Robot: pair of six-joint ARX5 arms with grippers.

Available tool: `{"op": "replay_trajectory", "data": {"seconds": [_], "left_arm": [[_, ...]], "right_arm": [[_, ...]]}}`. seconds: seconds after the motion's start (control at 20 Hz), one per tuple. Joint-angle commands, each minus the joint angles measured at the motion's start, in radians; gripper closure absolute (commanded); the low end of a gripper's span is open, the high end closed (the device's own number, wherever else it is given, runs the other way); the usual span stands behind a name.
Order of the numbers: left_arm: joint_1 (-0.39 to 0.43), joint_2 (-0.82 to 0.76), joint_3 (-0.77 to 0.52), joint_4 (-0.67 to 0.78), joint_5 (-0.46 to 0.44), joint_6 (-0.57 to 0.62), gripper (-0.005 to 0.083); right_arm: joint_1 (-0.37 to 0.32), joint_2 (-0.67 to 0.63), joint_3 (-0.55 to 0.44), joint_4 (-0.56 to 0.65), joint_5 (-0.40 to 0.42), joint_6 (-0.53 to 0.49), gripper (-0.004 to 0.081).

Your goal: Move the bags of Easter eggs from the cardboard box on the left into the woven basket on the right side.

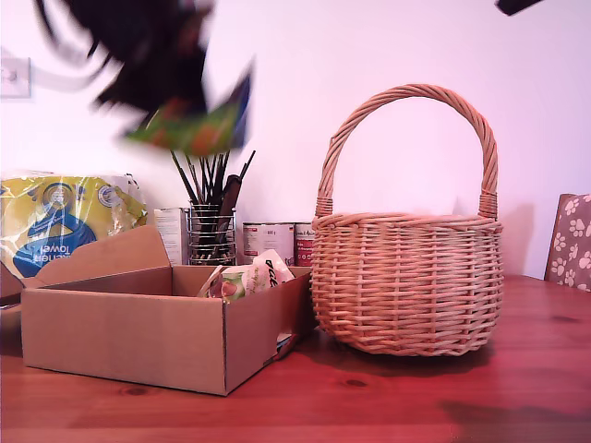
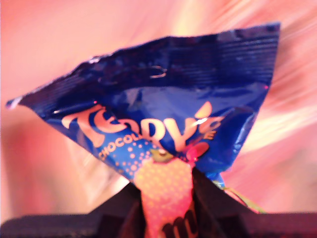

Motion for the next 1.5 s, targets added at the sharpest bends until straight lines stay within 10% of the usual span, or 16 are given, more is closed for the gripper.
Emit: {"op": "replay_trajectory", "data": {"seconds": [0.0,0.55,0.95,1.3,1.45], "left_arm": [[-0.041,0.010,-0.006,0.063,0.048,0.005,0.0663],[-0.285,0.139,-0.006,0.529,0.021,0.012,0.0663],[-0.294,0.397,-0.006,0.786,-0.099,0.043,0.0663],[-0.294,0.430,-0.006,0.734,-0.198,0.049,0.0653],[-0.301,0.430,-0.005,0.735,-0.233,0.049,0.0212]], "right_arm": [[-0.012,-0.050,-0.017,-0.004,0.006,0.003,0.0781],[-0.032,-0.245,-0.016,-0.095,0.035,0.005,0.0781],[-0.032,-0.258,-0.016,-0.117,0.057,0.004,0.0781],[-0.032,-0.258,-0.016,-0.117,0.057,0.003,0.0781],[-0.032,-0.258,-0.016,-0.116,0.056,0.003,0.0781]]}}
